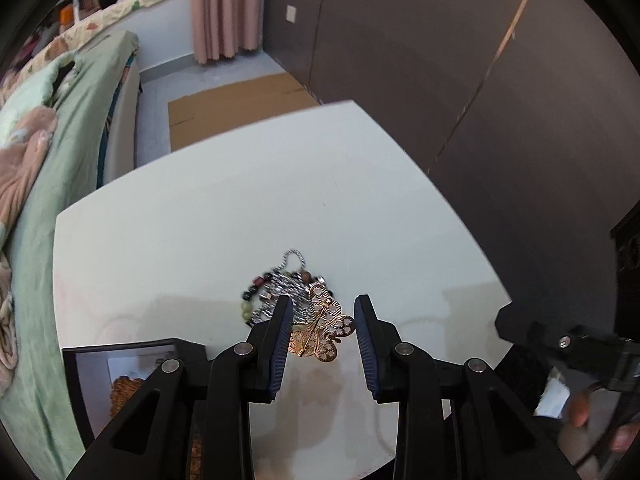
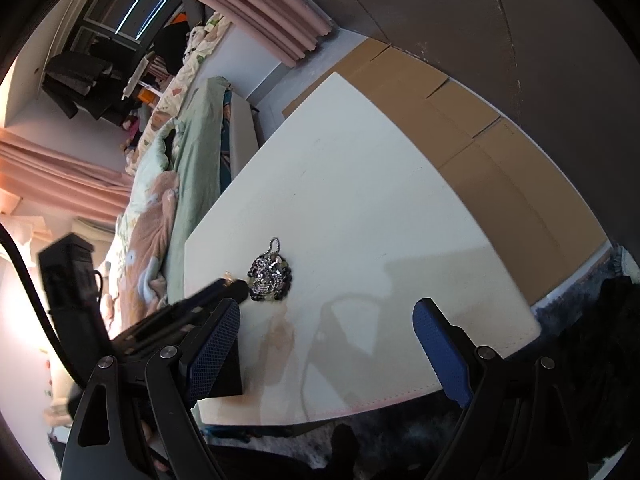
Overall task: Organize jewelry
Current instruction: 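Carry the butterfly pendant to the box with the left gripper while the right grasps the beaded chain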
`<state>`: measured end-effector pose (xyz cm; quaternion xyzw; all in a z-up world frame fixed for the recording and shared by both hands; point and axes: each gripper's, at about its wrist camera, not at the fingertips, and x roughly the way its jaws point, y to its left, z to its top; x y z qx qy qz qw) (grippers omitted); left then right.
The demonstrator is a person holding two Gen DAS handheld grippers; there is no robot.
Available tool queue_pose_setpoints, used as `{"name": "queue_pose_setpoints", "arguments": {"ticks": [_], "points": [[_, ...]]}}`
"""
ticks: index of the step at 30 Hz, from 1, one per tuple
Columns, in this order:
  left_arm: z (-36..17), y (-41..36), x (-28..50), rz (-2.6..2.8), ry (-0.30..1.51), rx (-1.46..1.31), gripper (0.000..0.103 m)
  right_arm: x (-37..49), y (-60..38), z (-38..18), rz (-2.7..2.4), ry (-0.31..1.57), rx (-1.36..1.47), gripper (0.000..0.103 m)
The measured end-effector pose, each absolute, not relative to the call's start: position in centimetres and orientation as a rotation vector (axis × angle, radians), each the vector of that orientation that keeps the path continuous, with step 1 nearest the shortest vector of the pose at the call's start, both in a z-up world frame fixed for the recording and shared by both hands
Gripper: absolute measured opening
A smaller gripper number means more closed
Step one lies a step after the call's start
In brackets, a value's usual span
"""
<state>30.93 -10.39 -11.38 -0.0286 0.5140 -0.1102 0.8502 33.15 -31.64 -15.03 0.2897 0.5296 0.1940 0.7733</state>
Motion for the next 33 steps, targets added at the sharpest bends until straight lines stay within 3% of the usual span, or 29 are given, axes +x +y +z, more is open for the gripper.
{"name": "queue_pose_setpoints", "arguments": {"ticks": [3,8,15,19,30,33], "points": [[-10.6,-8.6,30.8,-0.232,1.044,-0.117,0.033,33.2,-30.9,-14.9,0.429,1.134,0.608,0.087],[-9.2,-5.6,30.0,-0.236,0.978,-0.214,0.033,33.6,-29.1,-15.6,0.454,1.149,0.601,0.068],[-8.5,-2.0,29.6,-0.249,0.965,-0.276,0.033,34.7,-27.0,-15.4,0.477,1.115,0.617,0.065],[-10.0,0.8,29.9,-0.233,1.005,-0.336,0.033,35.5,-24.9,-15.8,0.492,1.108,0.638,0.052],[-10.5,5.1,30.3,-0.233,1.010,-0.413,0.033,36.4,-18.6,-17.0,0.395,1.139,0.408,0.051],[-10.7,6.1,30.0,-0.219,1.015,-0.425,0.033,36.6,-17.8,-17.5,0.353,1.150,0.349,0.046]]}}
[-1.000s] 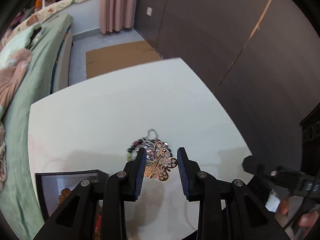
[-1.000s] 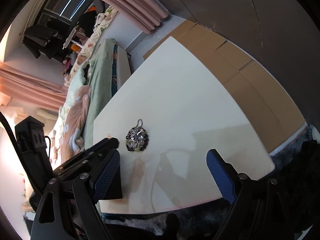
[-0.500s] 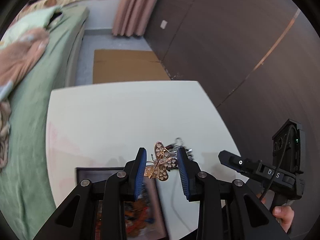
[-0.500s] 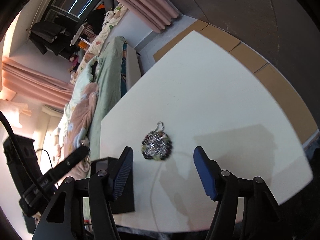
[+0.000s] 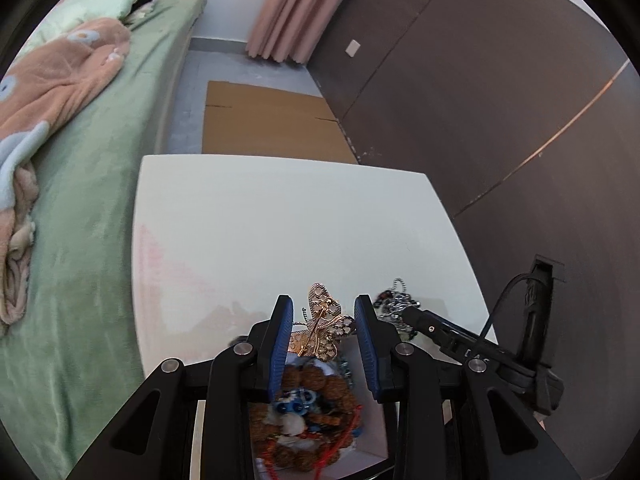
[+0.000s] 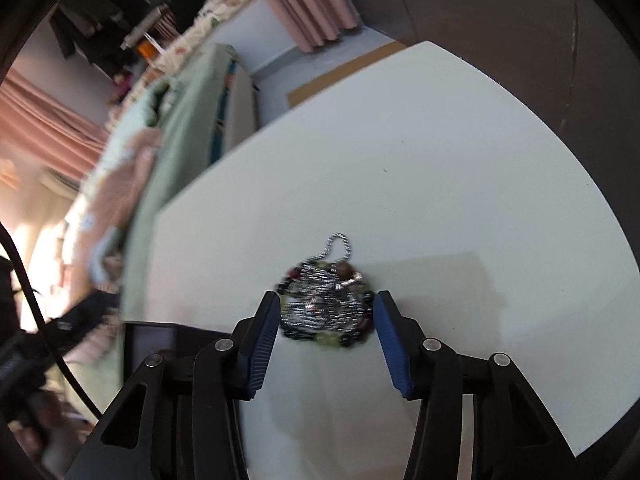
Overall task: Organize jewelry
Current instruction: 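Carry the butterfly pendant to the box with the left gripper while the right grasps the beaded chain, then lift the beaded silver chain with the right gripper toward the box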
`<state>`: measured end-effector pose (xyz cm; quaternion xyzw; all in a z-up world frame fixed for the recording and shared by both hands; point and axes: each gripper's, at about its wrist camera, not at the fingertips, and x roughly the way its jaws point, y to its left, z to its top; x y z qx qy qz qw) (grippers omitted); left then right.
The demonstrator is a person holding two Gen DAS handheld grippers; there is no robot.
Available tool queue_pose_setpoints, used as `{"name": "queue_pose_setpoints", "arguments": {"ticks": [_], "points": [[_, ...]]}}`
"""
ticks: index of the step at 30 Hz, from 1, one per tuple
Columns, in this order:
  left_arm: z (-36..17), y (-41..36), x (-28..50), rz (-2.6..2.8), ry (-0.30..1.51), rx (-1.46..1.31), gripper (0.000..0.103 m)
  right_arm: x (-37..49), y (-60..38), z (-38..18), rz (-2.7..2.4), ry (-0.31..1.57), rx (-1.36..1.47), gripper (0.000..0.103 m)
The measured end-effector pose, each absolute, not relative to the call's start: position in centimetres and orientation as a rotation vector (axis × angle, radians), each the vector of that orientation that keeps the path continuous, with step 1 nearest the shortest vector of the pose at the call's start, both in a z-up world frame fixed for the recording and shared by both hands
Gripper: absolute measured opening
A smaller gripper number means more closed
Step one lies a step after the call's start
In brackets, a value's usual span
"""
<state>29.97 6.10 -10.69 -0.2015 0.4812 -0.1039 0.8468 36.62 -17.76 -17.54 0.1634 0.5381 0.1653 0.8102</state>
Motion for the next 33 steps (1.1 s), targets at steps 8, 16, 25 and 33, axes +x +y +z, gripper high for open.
{"name": "queue_pose_setpoints", "arguments": {"ticks": [8,16,25,33], "points": [[-10.8,7.3,29.9,-0.218,1.017,-0.447,0.033,36.7,-16.1,-16.8,0.283,1.095,0.176,0.042],[-10.2,8.3,29.4,-0.214,0.996,-0.461,0.033,35.4,-15.0,-16.2,0.274,1.058,0.077,0.042],[-10.2,8.2,29.3,-0.225,1.017,-0.458,0.033,35.2,-14.9,-16.5,0.261,1.039,0.006,0.040],[-12.1,6.2,29.9,-0.296,1.158,-0.453,0.034,35.5,-13.9,-16.6,0.264,1.037,-0.037,0.039]]}}
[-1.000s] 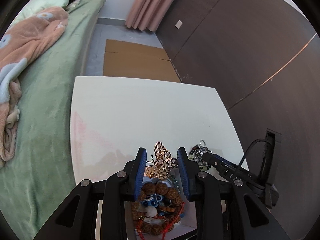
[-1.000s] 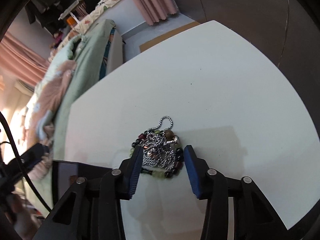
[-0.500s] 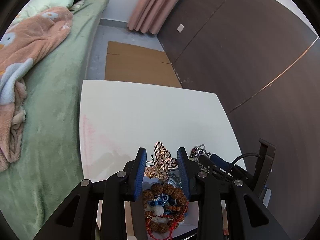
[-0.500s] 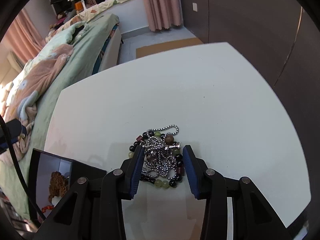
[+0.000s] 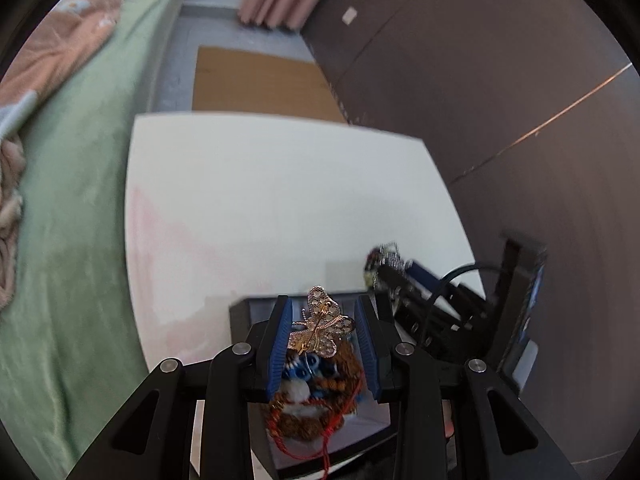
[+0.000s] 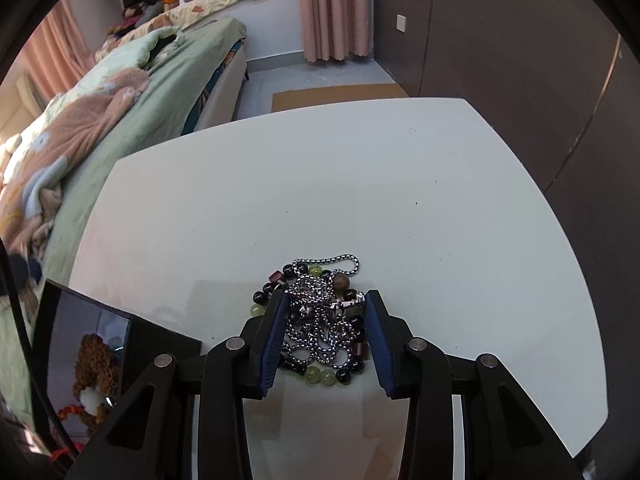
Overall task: Organize jewelry
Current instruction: 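Lift the beaded silver chain with the right gripper toward the box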
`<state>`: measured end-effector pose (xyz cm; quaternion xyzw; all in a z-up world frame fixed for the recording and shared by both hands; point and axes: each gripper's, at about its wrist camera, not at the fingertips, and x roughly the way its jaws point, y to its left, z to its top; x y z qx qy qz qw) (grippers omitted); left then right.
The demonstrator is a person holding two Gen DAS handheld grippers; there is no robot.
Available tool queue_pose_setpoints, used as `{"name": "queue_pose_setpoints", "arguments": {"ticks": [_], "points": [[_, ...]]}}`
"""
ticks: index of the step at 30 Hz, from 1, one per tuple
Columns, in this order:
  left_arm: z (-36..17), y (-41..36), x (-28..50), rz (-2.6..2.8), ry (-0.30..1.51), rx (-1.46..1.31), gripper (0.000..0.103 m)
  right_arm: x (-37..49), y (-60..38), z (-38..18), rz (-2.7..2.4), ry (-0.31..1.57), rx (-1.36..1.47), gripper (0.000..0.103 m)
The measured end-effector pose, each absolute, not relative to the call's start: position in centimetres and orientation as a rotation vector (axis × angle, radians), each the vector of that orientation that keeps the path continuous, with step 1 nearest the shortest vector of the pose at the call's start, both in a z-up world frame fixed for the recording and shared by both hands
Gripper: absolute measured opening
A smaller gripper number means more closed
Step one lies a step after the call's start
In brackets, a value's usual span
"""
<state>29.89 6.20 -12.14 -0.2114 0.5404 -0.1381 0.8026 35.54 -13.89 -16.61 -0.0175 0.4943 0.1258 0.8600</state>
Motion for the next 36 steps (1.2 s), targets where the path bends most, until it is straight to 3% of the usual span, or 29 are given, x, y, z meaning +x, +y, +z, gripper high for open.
{"name": "queue_pose_setpoints", "arguments": {"ticks": [1,4,5,7,15,23,27,36], "points": [[-12.3,6.1,29.9,-0.296,1.169,-0.455,0.034,35.4,-14.0,-16.4,0.263,1.033,-0.031,0.036],[-12.6,6.5,29.8,-0.276,1.185,-0.474,0.034,34.8,-14.3,-15.3,0.273,1.007,-0.025,0.008],[-12.7,6.7,29.8,-0.269,1.186,-0.482,0.034,34.6,-14.4,-15.0,0.269,0.998,-0.032,0.006],[-12.7,6.9,29.6,-0.263,1.186,-0.497,0.036,34.2,-14.7,-14.5,0.285,0.992,-0.016,0.006],[-12.3,5.8,28.9,-0.308,1.203,-0.486,0.061,33.0,-17.2,-11.0,0.346,0.940,0.140,0.006],[-11.3,7.6,28.6,-0.253,1.162,-0.553,0.069,32.1,-18.0,-5.7,0.392,0.841,0.223,0.006],[-9.8,9.0,27.9,-0.205,1.085,-0.566,0.083,32.3,-18.4,-2.4,0.441,0.809,0.279,0.006],[-7.4,10.3,27.2,-0.188,0.994,-0.578,0.090,31.1,-17.3,6.4,0.500,0.675,0.235,0.006]]}}
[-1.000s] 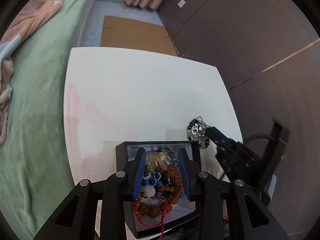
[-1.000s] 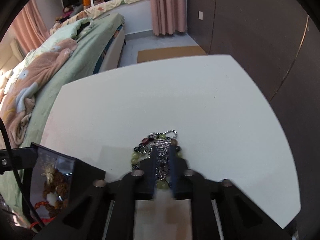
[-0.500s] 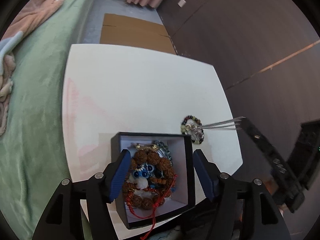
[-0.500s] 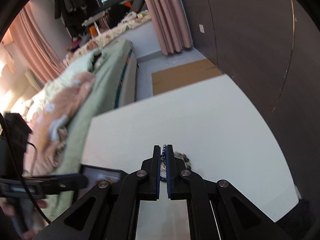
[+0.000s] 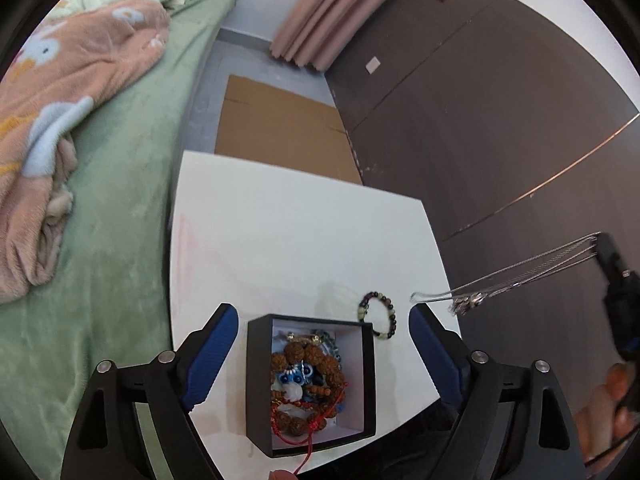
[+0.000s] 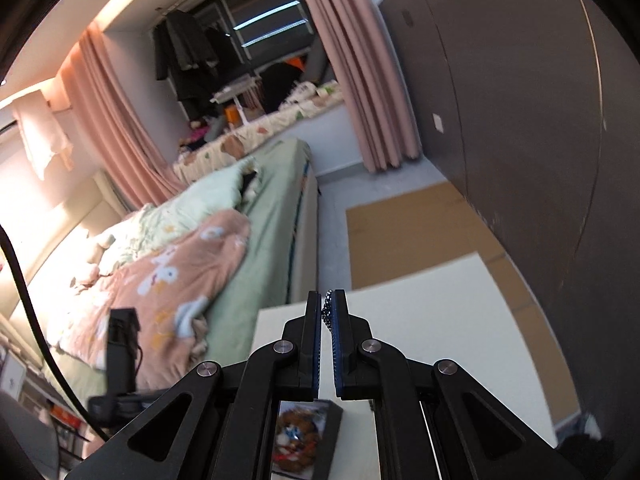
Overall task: Organize jewelry
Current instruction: 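Lift the beaded silver chain with the right gripper toward the box, then lower the silver chain into the box with the right gripper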
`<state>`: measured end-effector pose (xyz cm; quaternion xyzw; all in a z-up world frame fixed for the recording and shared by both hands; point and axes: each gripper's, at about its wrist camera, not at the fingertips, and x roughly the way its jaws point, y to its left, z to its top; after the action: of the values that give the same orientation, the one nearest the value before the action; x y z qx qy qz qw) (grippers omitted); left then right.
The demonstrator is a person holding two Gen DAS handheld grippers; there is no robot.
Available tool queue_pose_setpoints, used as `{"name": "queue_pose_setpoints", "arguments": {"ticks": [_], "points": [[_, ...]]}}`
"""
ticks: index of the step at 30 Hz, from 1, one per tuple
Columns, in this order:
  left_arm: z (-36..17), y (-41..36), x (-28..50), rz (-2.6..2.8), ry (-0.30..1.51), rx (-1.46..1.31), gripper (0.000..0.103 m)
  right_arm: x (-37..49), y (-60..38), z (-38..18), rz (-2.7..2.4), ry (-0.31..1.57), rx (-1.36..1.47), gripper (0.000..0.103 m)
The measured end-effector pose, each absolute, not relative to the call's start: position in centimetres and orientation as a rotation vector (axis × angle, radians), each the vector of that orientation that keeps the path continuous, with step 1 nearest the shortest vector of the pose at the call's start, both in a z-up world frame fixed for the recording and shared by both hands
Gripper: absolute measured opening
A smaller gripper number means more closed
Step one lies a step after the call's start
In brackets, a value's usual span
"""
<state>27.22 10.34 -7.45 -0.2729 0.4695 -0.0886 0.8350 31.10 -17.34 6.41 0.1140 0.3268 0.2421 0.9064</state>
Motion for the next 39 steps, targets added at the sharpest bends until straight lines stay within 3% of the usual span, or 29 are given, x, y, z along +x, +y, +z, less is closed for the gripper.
{"name": "queue_pose_setpoints", "arguments": {"ticks": [5,17,39], "points": [[-6.2,11.0,26.9,-0.196,0.937,-0.577,0.102,30.5,-15.9,9.3,0.538,0.634,0.211,0.006],[-4.3,14.8,25.0,-0.155,0.794,-0.615,0.103,29.2,-11.6,9.4,0.665,0.650,0.184,0.006],[-5.3,17.2,25.2,-0.069,0.813,-0.633,0.103,29.9,-6.8,3.4,0.788,0.792,0.168,0.006]]}}
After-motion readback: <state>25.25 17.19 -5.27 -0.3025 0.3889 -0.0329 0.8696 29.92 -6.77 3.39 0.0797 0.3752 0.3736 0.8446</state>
